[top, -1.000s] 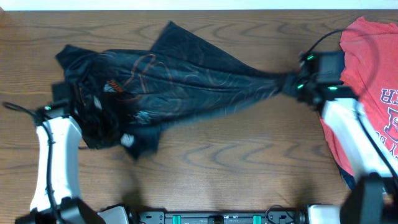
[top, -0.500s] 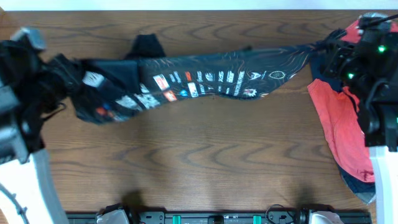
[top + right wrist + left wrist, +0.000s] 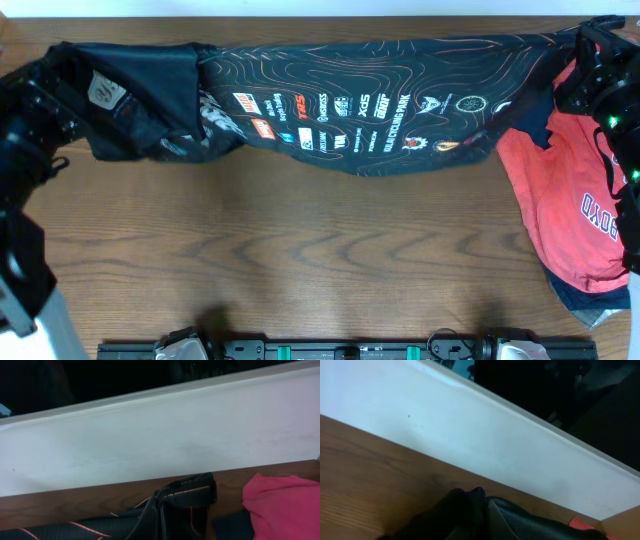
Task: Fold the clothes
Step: 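Lift the black shirt with both grippers and stretch it toward the back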
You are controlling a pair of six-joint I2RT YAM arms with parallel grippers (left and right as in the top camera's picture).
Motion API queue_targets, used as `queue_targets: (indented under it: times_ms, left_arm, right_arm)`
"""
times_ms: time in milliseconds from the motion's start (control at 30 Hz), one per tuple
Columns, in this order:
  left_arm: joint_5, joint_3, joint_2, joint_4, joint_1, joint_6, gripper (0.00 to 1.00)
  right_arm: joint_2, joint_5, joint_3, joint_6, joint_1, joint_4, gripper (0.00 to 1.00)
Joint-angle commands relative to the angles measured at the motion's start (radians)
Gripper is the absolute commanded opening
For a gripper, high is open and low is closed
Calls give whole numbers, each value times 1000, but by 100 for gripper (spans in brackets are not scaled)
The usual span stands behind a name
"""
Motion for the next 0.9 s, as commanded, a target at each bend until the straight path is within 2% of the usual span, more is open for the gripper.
queue_targets:
  times_ms: [0, 200, 300, 367, 500, 600, 667, 767, 867]
  left_arm:
    - [-30, 8, 71, 2, 14, -4, 6]
    - [-27, 8, 211, 6, -8, -4, 6]
    - [-27, 8, 299, 46, -38, -4, 6]
    - [-27, 8, 367, 125, -64, -4, 6]
    - [-27, 8, 484, 379, -103, -45, 6]
    - [-28, 8, 550, 652, -122, -205, 6]
    - [-31, 8, 575, 839, -123, -365, 6]
    - [-50, 8, 584, 1107, -123, -542, 6]
    - [-81, 19, 582, 1298, -120, -599, 6]
  right_arm:
    - [45, 83, 13, -26, -12, -6, 1]
    - [206, 73, 13, -26, -11, 3, 1]
    - [323, 56, 13, -25, -11, 66, 1]
    - [393, 44, 13, -25, -11, 150, 1]
    - [491, 45, 13, -2, -10, 406, 1]
    - [512, 64, 13, 14, -12, 589, 1]
    - [509, 110, 21, 65, -15, 674, 1]
    - [506, 113, 74, 74, -25, 742, 1]
    - [505, 114, 180, 76, -36, 724, 1]
